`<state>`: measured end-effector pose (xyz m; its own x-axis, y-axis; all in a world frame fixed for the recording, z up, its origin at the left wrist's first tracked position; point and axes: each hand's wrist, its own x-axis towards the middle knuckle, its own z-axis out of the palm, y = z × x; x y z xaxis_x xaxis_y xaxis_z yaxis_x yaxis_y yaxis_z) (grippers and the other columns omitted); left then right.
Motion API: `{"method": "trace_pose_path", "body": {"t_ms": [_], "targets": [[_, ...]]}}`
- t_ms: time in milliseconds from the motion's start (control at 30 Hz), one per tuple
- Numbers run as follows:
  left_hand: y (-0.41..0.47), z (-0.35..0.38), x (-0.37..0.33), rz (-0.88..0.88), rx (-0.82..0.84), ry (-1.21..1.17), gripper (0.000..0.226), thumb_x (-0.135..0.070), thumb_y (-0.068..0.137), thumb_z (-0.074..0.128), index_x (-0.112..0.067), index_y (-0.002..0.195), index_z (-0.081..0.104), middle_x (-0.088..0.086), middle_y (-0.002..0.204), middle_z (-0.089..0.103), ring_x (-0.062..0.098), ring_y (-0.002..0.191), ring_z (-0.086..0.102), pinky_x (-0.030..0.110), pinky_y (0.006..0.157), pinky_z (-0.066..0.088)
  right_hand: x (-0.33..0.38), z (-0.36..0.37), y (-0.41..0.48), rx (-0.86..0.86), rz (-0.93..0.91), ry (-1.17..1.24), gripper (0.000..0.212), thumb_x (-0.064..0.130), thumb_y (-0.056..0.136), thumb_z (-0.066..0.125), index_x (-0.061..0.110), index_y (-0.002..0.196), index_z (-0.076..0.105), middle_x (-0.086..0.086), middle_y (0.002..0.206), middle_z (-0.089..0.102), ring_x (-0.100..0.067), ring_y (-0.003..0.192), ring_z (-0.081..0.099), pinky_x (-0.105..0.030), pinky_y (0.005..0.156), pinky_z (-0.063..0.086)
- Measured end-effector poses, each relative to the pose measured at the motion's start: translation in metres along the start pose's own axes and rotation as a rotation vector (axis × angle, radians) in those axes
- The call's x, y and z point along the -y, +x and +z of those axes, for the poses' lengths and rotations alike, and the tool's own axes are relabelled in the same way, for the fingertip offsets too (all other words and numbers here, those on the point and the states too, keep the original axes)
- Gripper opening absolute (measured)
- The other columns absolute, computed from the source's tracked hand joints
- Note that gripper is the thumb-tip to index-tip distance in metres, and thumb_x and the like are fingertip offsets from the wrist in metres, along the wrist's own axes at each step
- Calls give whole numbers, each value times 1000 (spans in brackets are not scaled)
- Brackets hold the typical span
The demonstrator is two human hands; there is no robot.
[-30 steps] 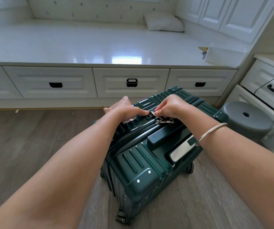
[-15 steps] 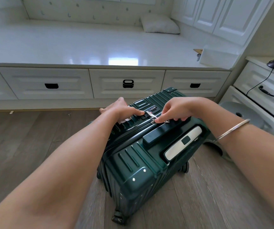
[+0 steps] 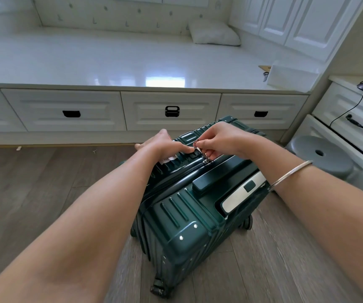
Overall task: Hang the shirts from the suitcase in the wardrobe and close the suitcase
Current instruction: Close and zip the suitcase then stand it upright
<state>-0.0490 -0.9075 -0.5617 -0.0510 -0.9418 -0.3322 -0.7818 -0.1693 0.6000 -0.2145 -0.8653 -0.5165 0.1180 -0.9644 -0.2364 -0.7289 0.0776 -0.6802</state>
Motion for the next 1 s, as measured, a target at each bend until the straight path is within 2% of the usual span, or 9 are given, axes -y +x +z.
{"method": "trace_pose_path", "body": {"t_ms": [100, 200, 333, 400, 467, 600, 767, 1000], "targets": [[1, -1, -1, -18, 11, -29, 111, -75, 30, 69, -20, 124, 44, 4, 122, 56, 31, 121, 50, 53, 106, 35, -1, 8, 3, -104, -43, -160, 20, 30, 89, 66, 19, 102, 76, 1, 78, 68, -9, 68, 57, -22, 63, 46], [3, -1, -3, -34, 28, -75, 113, -71, 27, 72, -20, 124, 45, 4, 127, 53, 31, 122, 48, 52, 105, 38, -3, 8, 3, -111, -38, -138, 18, 31, 87, 69, 21, 100, 76, 4, 70, 64, -6, 62, 51, -20, 55, 38], [2, -4, -2, -17, 42, -107, 99, -62, 51, 81, -16, 130, 42, 5, 133, 49, 29, 120, 48, 48, 100, 43, -12, 9, 5, -134, -41, -125, 20, 26, 81, 75, 21, 100, 76, 4, 89, 73, -9, 86, 65, -17, 68, 44], [3, -4, -2, -5, 46, -103, 92, -58, 58, 81, -14, 130, 42, 5, 133, 48, 27, 119, 49, 46, 98, 45, -16, 8, 7, -162, -39, -108, 20, 28, 78, 78, 22, 97, 77, 5, 91, 73, -8, 90, 65, -19, 74, 45], [3, -5, -3, -2, 51, -102, 90, -57, 59, 81, -15, 129, 43, 4, 132, 49, 27, 117, 50, 45, 97, 46, -18, 7, 7, -146, -41, -83, 19, 28, 78, 78, 24, 96, 77, 7, 90, 72, -6, 88, 63, -19, 76, 44], [2, -5, -3, -9, 27, -79, 100, -64, 43, 78, -18, 125, 44, 3, 129, 51, 28, 115, 51, 48, 97, 45, -20, 10, 5, -94, -62, 16, 14, 22, 81, 76, 24, 95, 77, 4, 87, 74, -4, 79, 62, -17, 75, 44], [5, -5, -3, -11, 60, -124, 91, -51, 62, 81, -14, 135, 39, 6, 135, 47, 28, 118, 51, 44, 94, 49, -20, 8, 6, -59, -31, 49, 15, 22, 81, 76, 24, 96, 78, 5, 87, 73, -5, 81, 61, -19, 80, 44], [3, -7, -5, -36, 75, -157, 103, -47, 64, 83, -11, 145, 29, 9, 145, 40, 31, 126, 47, 45, 96, 48, -15, 5, 6, 12, 30, 25, 13, 22, 81, 76, 28, 92, 78, 7, 97, 73, -8, 101, 60, -21, 91, 39]]}}
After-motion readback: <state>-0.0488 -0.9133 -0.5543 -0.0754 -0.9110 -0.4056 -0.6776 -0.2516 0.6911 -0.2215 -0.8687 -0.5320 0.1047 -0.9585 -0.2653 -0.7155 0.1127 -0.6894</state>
